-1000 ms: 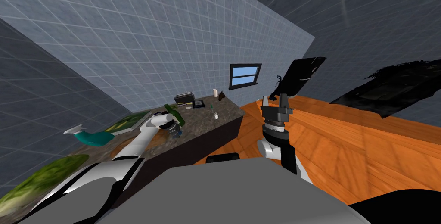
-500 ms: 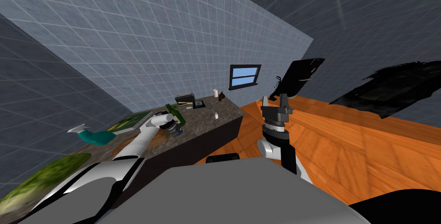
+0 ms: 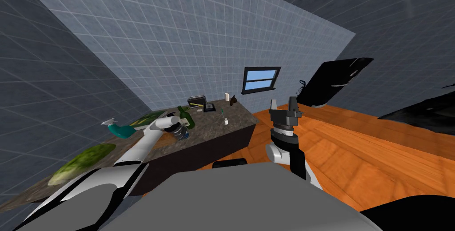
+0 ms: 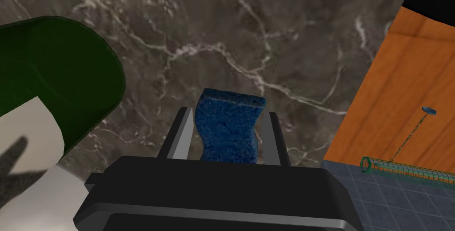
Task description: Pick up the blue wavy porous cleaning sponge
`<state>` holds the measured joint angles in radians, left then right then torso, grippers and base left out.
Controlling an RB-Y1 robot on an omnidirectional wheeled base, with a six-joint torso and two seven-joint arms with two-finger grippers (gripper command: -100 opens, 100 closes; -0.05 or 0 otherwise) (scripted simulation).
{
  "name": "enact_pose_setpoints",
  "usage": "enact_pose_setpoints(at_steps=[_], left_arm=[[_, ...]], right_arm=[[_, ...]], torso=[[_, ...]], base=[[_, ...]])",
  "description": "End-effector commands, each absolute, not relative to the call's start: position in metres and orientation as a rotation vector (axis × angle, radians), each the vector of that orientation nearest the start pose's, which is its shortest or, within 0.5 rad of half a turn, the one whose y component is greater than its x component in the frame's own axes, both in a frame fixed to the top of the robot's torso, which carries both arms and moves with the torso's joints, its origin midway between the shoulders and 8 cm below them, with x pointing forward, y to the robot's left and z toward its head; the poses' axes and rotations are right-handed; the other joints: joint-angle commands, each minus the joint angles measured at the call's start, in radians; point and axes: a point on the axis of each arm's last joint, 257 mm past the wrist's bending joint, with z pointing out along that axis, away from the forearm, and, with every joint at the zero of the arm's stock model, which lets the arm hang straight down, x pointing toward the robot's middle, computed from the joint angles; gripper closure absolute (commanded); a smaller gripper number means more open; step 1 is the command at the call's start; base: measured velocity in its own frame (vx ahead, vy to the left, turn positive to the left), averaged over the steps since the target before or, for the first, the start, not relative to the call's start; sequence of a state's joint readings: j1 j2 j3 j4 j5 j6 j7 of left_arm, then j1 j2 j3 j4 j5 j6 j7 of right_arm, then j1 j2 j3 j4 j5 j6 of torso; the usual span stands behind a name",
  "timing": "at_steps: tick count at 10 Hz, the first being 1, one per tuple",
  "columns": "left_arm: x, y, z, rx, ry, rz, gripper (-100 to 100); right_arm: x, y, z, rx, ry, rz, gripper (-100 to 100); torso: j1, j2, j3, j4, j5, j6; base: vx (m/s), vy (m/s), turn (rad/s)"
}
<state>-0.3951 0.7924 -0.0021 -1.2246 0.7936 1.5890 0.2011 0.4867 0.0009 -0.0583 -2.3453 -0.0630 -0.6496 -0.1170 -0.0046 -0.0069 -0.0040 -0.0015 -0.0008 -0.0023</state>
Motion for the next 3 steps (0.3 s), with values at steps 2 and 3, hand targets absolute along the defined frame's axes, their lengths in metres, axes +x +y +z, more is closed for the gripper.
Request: enact_pose_setpoints(at_steps=[2, 3], left_arm=[[0.4061, 0.4451, -0.3277, -2.478, 1.855, -0.160, 100], [0.4062, 0.4448, -0.3270, -2.475, 1.860, -0.159, 0]], right_arm=[[0.2960, -0.2941, 0.0825, 0.530, 0.390, 1.445, 0], [0.2961, -0.2941, 0.0826, 0.530, 0.390, 1.445, 0]], torso=[[0.001, 0.000, 0.000, 0.000, 0.000, 0.000], [0.003, 0.002, 0.001, 0.000, 0.001, 0.001]], base=[[0.075, -0.049, 0.104], [0.008, -0.007, -0.008]])
